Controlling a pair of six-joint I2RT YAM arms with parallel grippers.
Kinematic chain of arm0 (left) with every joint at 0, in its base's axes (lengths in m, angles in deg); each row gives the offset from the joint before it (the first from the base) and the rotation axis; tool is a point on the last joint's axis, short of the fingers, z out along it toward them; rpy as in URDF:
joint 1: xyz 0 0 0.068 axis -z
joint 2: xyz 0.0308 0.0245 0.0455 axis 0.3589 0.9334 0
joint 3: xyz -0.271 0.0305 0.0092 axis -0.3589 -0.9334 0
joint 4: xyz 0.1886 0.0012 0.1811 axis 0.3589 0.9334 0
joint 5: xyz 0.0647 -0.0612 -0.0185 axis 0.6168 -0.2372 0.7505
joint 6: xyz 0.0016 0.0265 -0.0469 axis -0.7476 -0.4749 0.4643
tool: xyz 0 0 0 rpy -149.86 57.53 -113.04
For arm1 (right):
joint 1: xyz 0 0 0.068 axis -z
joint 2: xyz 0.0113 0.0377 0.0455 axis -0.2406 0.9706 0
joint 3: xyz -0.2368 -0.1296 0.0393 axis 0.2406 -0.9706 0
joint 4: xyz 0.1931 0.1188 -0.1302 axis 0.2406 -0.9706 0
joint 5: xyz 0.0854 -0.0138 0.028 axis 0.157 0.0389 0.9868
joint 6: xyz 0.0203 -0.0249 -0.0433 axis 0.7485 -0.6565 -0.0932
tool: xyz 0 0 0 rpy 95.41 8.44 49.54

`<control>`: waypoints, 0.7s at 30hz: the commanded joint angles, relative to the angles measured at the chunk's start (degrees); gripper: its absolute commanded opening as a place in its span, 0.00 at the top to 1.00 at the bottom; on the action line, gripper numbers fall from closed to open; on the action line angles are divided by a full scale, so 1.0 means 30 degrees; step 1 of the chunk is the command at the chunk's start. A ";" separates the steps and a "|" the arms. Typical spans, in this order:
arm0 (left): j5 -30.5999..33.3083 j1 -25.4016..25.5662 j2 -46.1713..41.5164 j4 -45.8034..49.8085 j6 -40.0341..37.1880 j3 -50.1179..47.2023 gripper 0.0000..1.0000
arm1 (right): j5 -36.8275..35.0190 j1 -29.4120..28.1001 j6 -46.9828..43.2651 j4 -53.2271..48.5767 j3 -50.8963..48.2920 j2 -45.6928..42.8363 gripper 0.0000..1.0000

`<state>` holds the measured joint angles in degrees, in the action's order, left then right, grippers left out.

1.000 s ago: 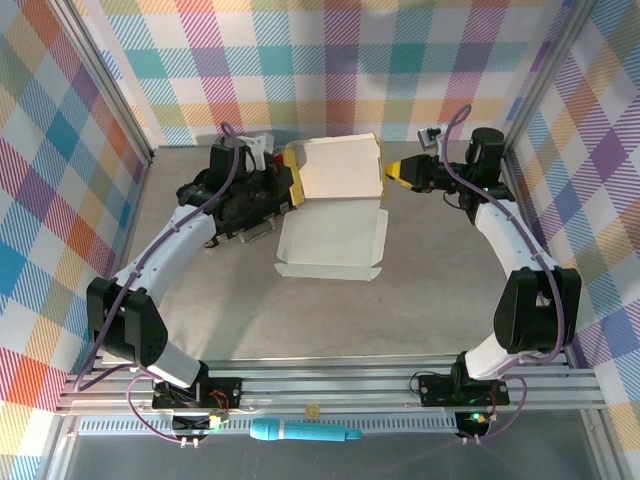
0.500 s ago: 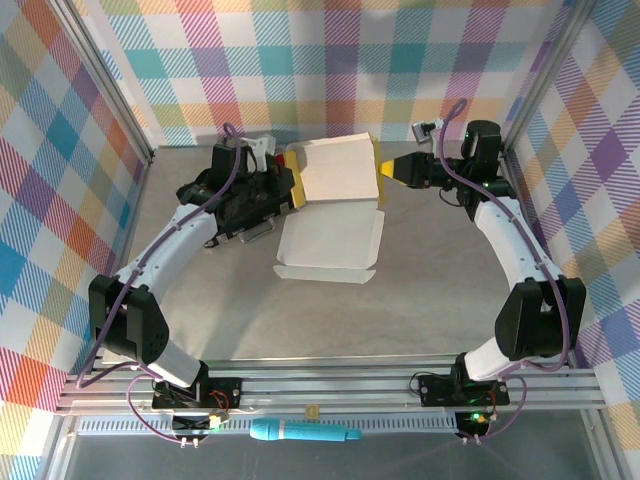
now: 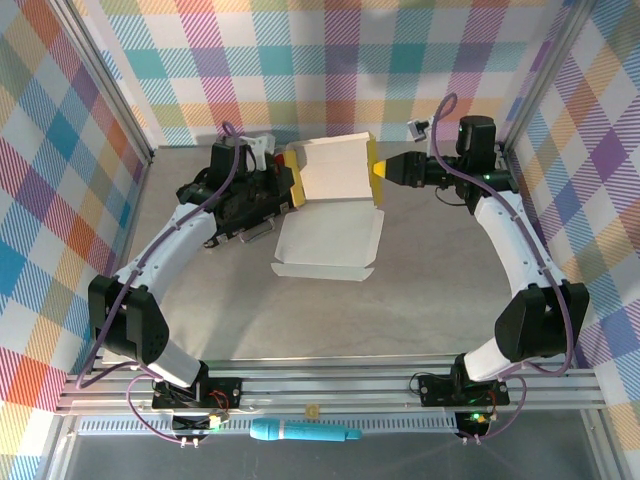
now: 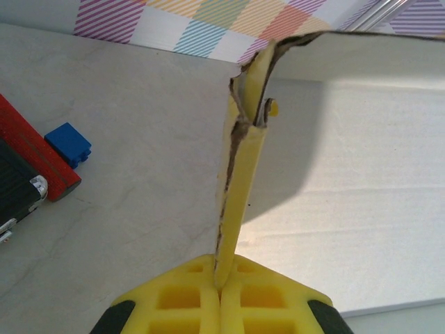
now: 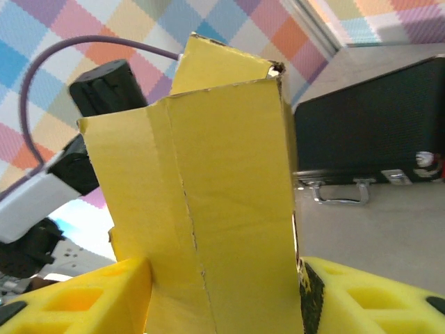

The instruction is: Fold the paper box

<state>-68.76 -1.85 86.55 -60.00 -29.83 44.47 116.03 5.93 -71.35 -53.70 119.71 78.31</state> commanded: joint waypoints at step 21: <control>-0.0338 0.0315 0.0014 0.0552 -0.0271 0.1117 1.00 | -1.0694 -0.2468 -0.4306 -0.5118 0.2306 -0.0025 0.59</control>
<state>-68.70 -1.50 86.57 -58.06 -30.09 45.68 89.08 -0.27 -82.23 -66.57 124.70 78.22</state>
